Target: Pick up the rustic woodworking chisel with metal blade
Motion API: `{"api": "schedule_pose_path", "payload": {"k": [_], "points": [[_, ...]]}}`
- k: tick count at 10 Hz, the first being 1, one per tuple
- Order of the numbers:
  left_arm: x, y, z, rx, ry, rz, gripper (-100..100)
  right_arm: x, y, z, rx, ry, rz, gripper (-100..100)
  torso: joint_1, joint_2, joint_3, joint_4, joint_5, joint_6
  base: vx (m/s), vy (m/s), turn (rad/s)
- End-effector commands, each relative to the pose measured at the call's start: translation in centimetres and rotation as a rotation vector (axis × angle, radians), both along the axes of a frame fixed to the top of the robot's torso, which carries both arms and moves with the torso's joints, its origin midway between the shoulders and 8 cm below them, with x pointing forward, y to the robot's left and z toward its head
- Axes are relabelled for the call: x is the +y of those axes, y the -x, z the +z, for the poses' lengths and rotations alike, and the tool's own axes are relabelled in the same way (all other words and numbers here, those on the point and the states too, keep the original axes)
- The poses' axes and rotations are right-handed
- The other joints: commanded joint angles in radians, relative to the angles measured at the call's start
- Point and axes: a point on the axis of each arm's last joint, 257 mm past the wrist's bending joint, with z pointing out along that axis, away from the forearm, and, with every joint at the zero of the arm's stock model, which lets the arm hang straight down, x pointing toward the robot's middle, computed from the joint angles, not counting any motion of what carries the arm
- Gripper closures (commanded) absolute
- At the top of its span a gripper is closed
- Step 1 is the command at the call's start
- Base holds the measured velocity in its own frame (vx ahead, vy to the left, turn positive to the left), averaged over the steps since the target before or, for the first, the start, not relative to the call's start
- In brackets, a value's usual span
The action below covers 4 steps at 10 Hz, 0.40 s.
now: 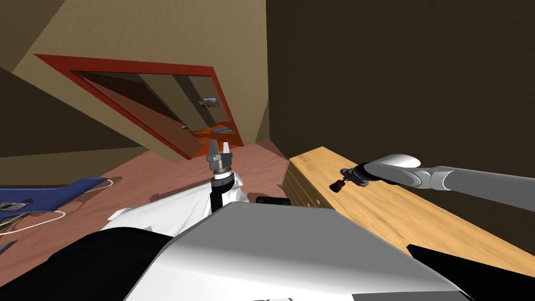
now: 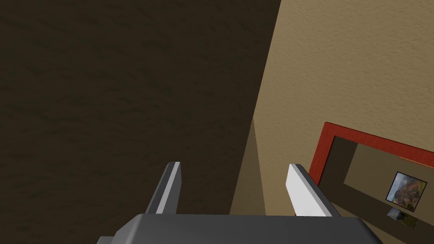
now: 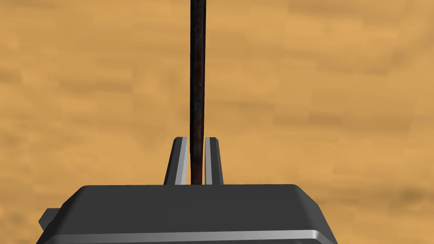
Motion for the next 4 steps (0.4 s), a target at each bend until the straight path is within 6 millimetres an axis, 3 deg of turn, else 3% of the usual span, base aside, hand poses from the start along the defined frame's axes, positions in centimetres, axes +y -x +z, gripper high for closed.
{"api": "schedule_pose_path", "payload": {"k": [1, 3, 4], "points": [[0.00, 0.00, 0.00, 0.000, 0.000, 0.000, 0, 0.64, -0.19, 0.47, -0.001, 0.002, -0.019, 100, 0.000, 0.000, 0.000, 0.000, 0.000, 0.000, -0.078, -0.064, 0.098], [0.00, 0.00, 0.00, 0.000, 0.000, 0.000, 0, 0.78, -0.32, 0.57, -0.002, 0.003, -0.019, 100, 0.001, 0.000, 0.000, 0.000, 0.000, 0.000, -0.060, -0.036, 0.061], [0.00, 0.00, 0.00, 0.000, 0.000, 0.000, 0, 0.84, -0.32, 0.60, -0.002, 0.002, -0.022, 0, 0.002, -0.002, -0.001, 0.000, 0.000, 0.001, -0.006, -0.004, -0.005]]}}
